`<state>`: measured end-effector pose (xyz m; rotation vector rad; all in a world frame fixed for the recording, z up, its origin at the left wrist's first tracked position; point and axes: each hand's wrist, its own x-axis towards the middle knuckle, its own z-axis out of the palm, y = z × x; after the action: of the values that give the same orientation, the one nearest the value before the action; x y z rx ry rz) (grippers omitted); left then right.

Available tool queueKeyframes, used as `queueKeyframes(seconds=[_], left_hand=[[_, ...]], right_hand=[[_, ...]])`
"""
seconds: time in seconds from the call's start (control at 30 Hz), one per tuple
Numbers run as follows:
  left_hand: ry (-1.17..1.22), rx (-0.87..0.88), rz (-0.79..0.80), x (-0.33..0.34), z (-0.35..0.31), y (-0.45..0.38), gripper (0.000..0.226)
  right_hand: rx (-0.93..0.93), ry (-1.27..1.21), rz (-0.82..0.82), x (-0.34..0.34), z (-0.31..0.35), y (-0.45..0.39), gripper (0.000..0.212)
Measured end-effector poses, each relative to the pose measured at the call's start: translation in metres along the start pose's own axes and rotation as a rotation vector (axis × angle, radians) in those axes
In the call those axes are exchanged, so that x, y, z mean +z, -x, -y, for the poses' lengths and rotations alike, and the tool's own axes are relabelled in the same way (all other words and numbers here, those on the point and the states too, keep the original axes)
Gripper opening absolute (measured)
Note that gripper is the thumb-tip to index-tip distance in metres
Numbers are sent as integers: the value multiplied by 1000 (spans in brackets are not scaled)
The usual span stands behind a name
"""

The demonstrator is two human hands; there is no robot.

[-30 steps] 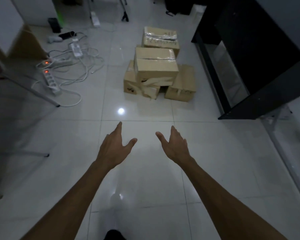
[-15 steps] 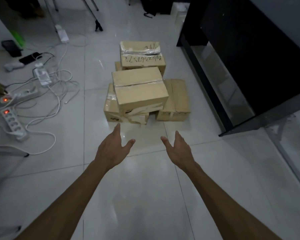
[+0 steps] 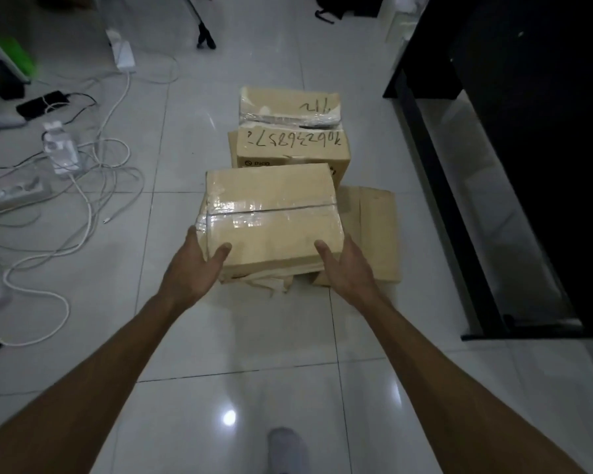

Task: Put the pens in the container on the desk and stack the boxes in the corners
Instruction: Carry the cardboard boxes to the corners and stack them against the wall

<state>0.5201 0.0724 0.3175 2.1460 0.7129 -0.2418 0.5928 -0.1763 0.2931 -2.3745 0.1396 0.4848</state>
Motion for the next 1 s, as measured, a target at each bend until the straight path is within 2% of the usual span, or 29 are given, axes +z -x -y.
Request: queueKeyframes(seconds=[0.1, 0.2, 0.33, 0.47, 0.67, 1.0], left_hand=[[-7, -108, -12, 13, 3, -45, 93], [-33, -154, -42, 25, 8, -79, 97], [96, -245, -14, 39, 13, -116, 87], [172, -264, 15, 52, 27, -129, 75], [256, -306, -35, 51, 33, -125, 67], [303, -394, -159, 14, 72, -40, 66]], right_hand=[[22, -11, 30, 2, -3, -51, 104], [66, -40, 65, 8, -3, -94, 105], [83, -107, 75, 14, 1, -134, 70], [180, -174, 107, 18, -3, -159, 72], [209, -242, 59, 24, -4, -159, 68], [125, -268, 183, 50, 19, -95, 72]])
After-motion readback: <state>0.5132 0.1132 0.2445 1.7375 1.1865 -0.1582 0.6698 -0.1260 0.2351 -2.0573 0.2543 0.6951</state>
